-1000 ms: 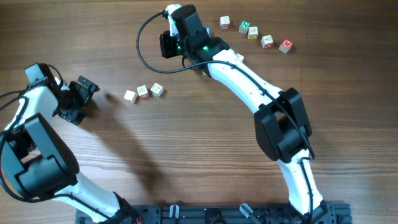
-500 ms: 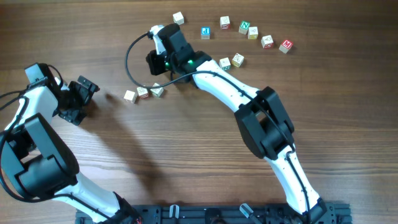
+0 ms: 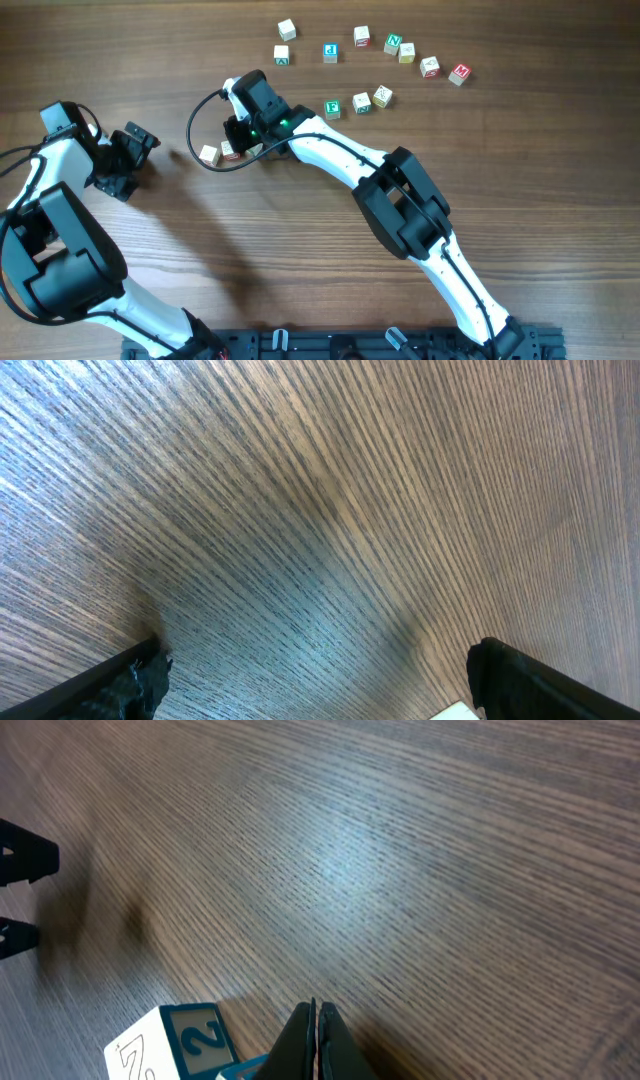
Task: Form a horizontal line
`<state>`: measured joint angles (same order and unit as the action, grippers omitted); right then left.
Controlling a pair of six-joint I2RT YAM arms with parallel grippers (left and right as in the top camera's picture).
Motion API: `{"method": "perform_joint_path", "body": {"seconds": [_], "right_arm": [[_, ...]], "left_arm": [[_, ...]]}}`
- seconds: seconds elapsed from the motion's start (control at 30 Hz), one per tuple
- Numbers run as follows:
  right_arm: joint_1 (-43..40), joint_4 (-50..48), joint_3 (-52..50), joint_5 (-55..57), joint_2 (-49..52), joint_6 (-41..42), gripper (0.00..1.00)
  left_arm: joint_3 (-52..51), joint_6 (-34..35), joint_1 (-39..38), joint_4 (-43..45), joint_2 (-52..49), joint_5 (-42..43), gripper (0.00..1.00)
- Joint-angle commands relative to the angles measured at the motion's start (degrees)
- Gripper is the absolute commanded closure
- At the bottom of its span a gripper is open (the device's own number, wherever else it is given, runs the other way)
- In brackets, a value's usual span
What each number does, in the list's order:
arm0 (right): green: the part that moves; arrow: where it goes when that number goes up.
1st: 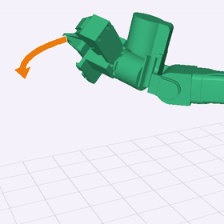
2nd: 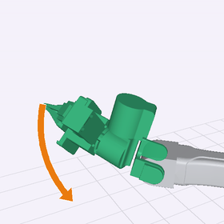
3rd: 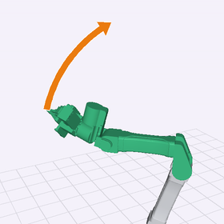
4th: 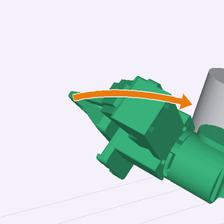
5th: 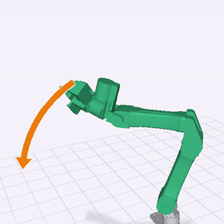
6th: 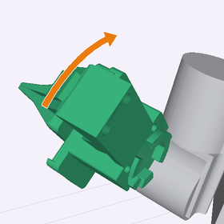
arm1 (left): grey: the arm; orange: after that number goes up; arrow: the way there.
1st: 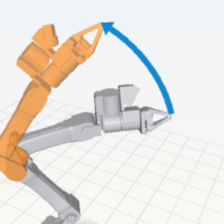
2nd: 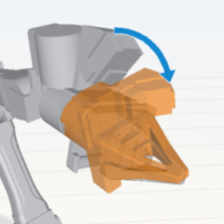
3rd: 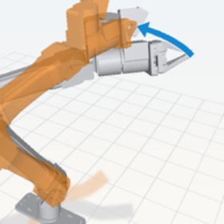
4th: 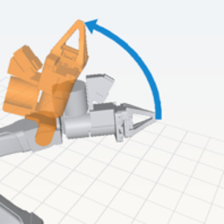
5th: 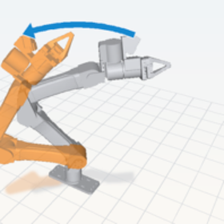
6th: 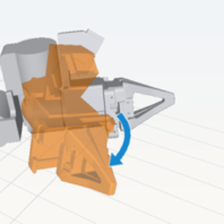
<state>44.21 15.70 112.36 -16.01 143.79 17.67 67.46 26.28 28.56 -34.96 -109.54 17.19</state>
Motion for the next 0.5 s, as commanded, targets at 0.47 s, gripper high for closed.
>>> {"method": "perform_joint_path", "body": {"seconds": [0.47], "right_arm": [[0.09,3.98,0.59,0.28,-2.05,-3.98,0.95]], "left_arm": [[-3.41,-0.11,0.70,-1.07,-4.26,-5.75,0.00]]}}
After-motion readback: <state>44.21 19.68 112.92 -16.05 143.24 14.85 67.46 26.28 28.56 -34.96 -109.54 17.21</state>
